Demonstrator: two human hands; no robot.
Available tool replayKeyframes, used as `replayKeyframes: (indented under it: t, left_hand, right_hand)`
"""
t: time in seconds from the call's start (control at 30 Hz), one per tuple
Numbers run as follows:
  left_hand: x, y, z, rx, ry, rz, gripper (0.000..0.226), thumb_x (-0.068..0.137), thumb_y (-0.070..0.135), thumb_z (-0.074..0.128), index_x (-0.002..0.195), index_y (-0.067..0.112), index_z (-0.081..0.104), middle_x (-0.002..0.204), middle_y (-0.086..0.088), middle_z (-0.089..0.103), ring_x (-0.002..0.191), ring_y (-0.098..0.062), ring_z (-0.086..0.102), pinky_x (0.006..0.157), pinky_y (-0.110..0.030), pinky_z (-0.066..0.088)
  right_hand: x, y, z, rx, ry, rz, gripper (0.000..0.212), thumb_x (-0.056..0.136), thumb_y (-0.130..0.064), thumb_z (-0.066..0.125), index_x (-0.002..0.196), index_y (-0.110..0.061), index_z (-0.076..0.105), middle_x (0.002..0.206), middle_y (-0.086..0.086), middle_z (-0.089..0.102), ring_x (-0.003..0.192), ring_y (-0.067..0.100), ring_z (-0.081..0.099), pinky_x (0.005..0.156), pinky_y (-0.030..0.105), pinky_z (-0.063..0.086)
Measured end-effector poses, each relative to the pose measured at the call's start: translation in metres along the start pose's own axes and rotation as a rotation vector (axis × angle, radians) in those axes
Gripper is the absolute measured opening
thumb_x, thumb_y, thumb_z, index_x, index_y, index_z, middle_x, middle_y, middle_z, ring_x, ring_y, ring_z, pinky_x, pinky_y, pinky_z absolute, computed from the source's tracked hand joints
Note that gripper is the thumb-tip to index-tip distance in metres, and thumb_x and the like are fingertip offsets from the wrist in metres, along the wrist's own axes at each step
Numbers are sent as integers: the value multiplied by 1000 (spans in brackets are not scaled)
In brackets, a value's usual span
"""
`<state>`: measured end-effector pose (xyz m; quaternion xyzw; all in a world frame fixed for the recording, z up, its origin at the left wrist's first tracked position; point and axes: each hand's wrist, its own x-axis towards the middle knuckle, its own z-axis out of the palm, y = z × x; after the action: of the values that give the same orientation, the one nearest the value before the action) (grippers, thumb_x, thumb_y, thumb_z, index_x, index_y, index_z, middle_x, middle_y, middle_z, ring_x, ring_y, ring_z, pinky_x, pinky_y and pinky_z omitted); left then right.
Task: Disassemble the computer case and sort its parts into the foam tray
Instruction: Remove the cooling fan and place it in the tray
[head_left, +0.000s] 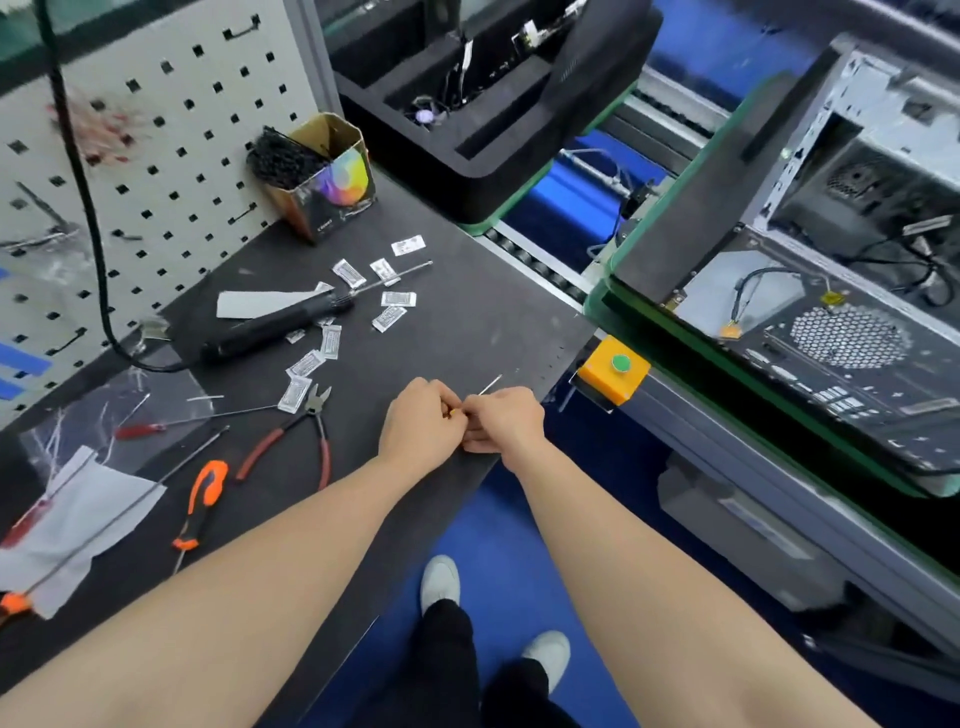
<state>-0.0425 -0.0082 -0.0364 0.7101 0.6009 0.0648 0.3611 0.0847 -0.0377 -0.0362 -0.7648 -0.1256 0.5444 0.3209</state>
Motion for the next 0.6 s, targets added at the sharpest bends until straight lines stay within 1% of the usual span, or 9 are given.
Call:
replayKeyframes:
  t: [0.1, 0.17, 0.23, 0.3, 0.37, 0.43, 0.47, 0.53, 0.6]
  left_hand:
    - [0, 10, -2, 33, -20, -34, 10, 78, 27, 64, 87, 30, 64, 97, 5, 55, 88, -19, 61, 81, -39, 53]
    - [2, 18, -3, 67, -24, -49, 14, 77, 35, 63, 90, 31, 62, 100, 5, 55, 89, -21, 61, 84, -40, 52]
    - [4, 27, -4, 126, 9, -22, 22, 78, 46, 60, 93, 31, 63, 102, 5, 57, 91, -22, 62, 90, -39, 48]
    - [9, 40, -6, 196, 75, 56, 31, 81, 52, 57, 100, 30, 65, 107, 3, 60, 95, -22, 62, 94, -39, 43]
    - [15, 58, -8, 204, 150, 143, 34, 84, 52, 58, 107, 28, 65, 111, 1, 61, 100, -23, 61, 96, -40, 42]
    - [19, 89, -6, 168, 197, 279, 35, 86, 49, 59, 112, 26, 64, 114, 1, 61, 104, -23, 59, 97, -40, 41]
    - [20, 108, -5, 134, 213, 358, 35, 87, 48, 60, 114, 26, 63, 115, 2, 60, 105, -23, 58, 96, -40, 41]
    - [19, 153, 0, 50, 244, 532, 37, 87, 45, 61, 118, 26, 62, 117, 1, 58, 108, -22, 57, 96, -40, 43]
    - [14, 201, 7, -15, 283, 700, 42, 86, 44, 62, 124, 26, 60, 122, -1, 55, 110, -22, 55, 95, -43, 45]
  right_hand:
    - [-4, -1, -4, -76, 31, -38, 10, 84, -13, 77, 84, -3, 74, 66, 10, 76, 58, 25, 77, 57, 38, 65]
    - [-9, -3, -9, -94, 67, -71, 14, 86, -18, 74, 81, -5, 73, 63, 9, 75, 55, 24, 75, 52, 36, 64]
    - [-15, -5, -17, -114, 111, -123, 18, 90, -24, 70, 81, -9, 72, 62, 6, 74, 54, 22, 75, 51, 36, 63]
    - [-23, -11, -30, -151, 186, -195, 20, 92, -30, 65, 81, -14, 71, 59, 2, 73, 55, 20, 74, 56, 40, 65]
    - [-31, -21, -47, -209, 274, -284, 17, 89, -35, 62, 85, -21, 70, 67, -1, 74, 67, 21, 75, 66, 41, 63]
    - [-41, -32, -74, -247, 401, -390, 15, 89, -38, 61, 93, -26, 70, 85, -6, 74, 82, 19, 71, 72, 36, 57]
    - [-48, -38, -90, -261, 487, -451, 15, 91, -39, 61, 94, -27, 69, 89, -8, 73, 84, 18, 68, 70, 34, 54]
    - [-64, -49, -126, -280, 690, -578, 15, 94, -40, 61, 92, -27, 69, 85, -10, 72, 81, 16, 64, 65, 31, 47]
    - [-81, -57, -166, -308, 929, -692, 14, 94, -37, 62, 92, -26, 70, 83, -9, 70, 81, 18, 61, 61, 30, 40]
